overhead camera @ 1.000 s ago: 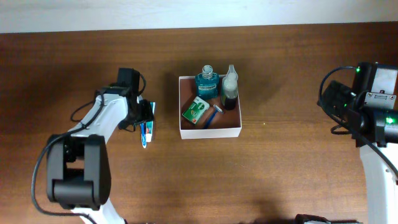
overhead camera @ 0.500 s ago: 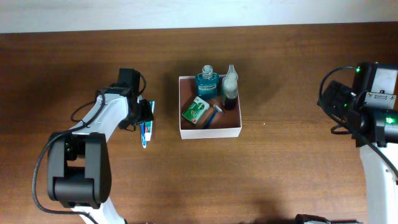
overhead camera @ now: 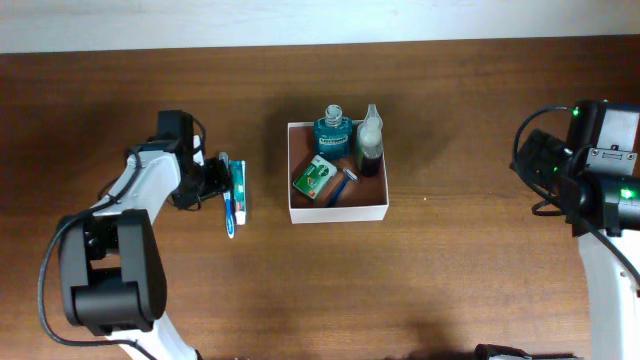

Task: Pack container
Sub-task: 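Move the left gripper back over the blue toothbrush, then lower the left gripper and grasp the toothbrush handle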

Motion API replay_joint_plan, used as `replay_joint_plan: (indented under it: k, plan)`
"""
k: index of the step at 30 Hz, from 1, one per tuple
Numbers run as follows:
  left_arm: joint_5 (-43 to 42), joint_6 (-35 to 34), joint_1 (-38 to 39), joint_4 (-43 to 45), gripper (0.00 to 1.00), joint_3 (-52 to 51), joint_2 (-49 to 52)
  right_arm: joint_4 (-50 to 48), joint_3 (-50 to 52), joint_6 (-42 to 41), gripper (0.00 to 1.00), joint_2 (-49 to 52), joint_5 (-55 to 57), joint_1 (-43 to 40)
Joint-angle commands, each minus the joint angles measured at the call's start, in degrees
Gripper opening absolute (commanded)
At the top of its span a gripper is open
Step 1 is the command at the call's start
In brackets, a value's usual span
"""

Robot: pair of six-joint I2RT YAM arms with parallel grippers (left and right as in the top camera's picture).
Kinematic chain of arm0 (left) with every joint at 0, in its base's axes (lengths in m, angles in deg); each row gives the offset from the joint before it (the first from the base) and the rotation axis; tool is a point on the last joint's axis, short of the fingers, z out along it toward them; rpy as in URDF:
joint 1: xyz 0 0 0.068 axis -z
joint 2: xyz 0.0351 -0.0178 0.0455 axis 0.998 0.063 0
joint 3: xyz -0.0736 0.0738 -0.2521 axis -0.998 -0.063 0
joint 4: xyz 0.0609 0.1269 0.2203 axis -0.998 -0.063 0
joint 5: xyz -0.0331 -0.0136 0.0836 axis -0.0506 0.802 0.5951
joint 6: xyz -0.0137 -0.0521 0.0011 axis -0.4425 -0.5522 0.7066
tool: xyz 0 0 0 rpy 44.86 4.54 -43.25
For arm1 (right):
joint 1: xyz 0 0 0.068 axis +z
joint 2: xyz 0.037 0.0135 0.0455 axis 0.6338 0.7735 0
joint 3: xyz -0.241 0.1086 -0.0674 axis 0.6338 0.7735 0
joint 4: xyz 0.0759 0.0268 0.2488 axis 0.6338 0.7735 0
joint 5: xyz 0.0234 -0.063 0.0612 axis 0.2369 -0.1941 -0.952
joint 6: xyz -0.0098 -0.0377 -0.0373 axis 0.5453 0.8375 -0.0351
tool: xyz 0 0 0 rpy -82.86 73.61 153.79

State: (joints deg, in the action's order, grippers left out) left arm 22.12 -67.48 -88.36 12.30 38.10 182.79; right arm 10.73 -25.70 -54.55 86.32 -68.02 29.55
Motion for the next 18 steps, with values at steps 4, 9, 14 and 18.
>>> replay_joint_plan:
  k: [4, 9, 14, 18]
  plan:
    - [-2.56, 3.52, -0.15, 0.11, 0.73, -0.22, -0.46, -0.22, -0.50, -0.04, 0.99, 0.00, 0.26, -0.37]
    - [-2.43, 3.54, -0.15, 0.11, 0.72, -0.24, -0.46, -0.22, -0.50, -0.04, 0.99, 0.00, 0.26, -0.37]
    - [-0.24, 4.31, -0.04, 0.11, 0.65, -0.24, -0.44, -0.22, -0.50, -0.04, 0.99, 0.00, 0.26, -0.37]
    - [1.25, 4.81, 1.33, 0.13, 0.64, -0.31, -0.44, -0.22, -0.50, -0.04, 0.99, 0.00, 0.24, -0.37]
